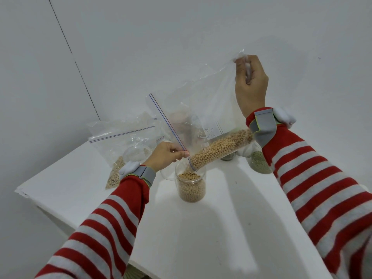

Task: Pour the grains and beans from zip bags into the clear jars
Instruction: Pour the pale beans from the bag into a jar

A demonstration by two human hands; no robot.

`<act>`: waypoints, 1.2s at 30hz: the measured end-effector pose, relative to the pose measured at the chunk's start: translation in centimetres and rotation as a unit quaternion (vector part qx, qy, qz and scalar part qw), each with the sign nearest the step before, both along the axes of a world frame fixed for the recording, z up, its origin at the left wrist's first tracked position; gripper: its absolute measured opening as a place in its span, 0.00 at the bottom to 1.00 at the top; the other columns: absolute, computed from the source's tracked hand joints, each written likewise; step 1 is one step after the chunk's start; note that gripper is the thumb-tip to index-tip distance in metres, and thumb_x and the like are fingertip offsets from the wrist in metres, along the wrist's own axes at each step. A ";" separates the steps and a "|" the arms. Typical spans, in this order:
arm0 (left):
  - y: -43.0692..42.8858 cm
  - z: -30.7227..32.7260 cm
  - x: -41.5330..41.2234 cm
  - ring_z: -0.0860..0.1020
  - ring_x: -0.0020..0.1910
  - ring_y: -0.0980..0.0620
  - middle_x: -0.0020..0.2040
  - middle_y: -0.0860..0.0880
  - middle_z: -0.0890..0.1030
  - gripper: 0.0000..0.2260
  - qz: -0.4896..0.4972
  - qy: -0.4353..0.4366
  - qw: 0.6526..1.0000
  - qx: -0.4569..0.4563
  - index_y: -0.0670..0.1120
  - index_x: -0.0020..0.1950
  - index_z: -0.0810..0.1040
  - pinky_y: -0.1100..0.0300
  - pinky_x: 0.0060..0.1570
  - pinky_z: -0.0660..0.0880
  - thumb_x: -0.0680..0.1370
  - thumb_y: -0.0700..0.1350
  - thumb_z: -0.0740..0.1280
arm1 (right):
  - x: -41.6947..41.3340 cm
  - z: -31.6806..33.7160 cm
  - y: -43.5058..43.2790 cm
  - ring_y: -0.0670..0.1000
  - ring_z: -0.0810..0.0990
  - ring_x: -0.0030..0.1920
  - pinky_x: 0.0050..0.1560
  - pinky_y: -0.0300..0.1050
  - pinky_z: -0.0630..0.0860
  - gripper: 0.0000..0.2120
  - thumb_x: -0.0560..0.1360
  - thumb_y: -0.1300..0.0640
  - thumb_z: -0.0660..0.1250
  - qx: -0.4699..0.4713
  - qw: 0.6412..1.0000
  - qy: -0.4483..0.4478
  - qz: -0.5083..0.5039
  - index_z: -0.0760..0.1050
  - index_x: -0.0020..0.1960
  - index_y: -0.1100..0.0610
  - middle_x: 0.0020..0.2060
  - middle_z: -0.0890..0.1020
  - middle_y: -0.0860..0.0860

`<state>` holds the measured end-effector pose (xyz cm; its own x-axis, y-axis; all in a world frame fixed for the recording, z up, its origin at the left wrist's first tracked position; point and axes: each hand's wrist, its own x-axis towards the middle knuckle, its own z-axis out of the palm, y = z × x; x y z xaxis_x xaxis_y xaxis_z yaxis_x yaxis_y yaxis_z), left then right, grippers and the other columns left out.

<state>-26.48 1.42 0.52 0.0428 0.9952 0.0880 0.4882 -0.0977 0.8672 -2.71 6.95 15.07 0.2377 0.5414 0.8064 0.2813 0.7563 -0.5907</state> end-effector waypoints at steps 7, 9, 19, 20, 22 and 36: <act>-0.1 -0.1 -0.1 0.78 0.36 0.60 0.39 0.48 0.84 0.06 -0.003 -0.005 1.000 0.000 0.45 0.46 0.86 0.66 0.40 0.76 0.73 0.47 0.75 | 0.0 0.0 -0.1 0.45 0.62 0.28 0.29 0.45 0.62 0.13 0.82 0.50 0.60 0.000 1.000 -0.003 0.003 0.77 0.51 0.58 0.25 0.68 0.39; -0.1 -0.1 0.0 0.78 0.36 0.60 0.38 0.50 0.84 0.04 -0.004 -0.008 1.000 -0.002 0.47 0.45 0.86 0.65 0.40 0.76 0.73 0.47 0.75 | 0.0 0.0 -0.1 0.43 0.62 0.28 0.30 0.44 0.62 0.13 0.82 0.50 0.60 -0.002 1.000 -0.002 0.002 0.77 0.51 0.59 0.25 0.68 0.39; -0.3 0.0 0.1 0.78 0.37 0.58 0.41 0.47 0.84 0.04 -0.005 -0.009 1.000 0.000 0.47 0.46 0.86 0.64 0.41 0.77 0.73 0.47 0.75 | 0.1 0.1 -0.1 0.45 0.62 0.29 0.31 0.44 0.63 0.13 0.82 0.49 0.61 -0.010 1.000 0.006 0.008 0.77 0.51 0.58 0.26 0.66 0.40; -0.4 0.1 0.1 0.78 0.37 0.59 0.40 0.48 0.84 0.05 -0.004 -0.009 1.000 0.000 0.47 0.46 0.85 0.64 0.41 0.77 0.73 0.47 0.75 | 0.1 0.1 -0.1 0.45 0.62 0.29 0.31 0.44 0.63 0.13 0.82 0.49 0.61 -0.009 1.000 0.005 0.008 0.77 0.51 0.58 0.26 0.66 0.40; -0.3 0.1 0.1 0.78 0.36 0.60 0.38 0.51 0.83 0.04 -0.001 -0.010 1.000 -0.001 0.47 0.46 0.85 0.65 0.41 0.77 0.73 0.47 0.75 | 0.1 0.1 -0.2 0.44 0.62 0.28 0.31 0.43 0.63 0.13 0.82 0.49 0.60 -0.009 1.000 0.002 0.008 0.77 0.51 0.58 0.26 0.66 0.40; -0.4 0.3 0.2 0.78 0.35 0.61 0.38 0.50 0.83 0.04 -0.001 -0.011 1.000 0.002 0.48 0.45 0.85 0.67 0.39 0.76 0.73 0.47 0.75 | 0.0 0.5 -0.3 0.44 0.63 0.29 0.30 0.42 0.63 0.15 0.82 0.48 0.60 -0.005 1.000 -0.004 0.005 0.77 0.52 0.59 0.31 0.70 0.43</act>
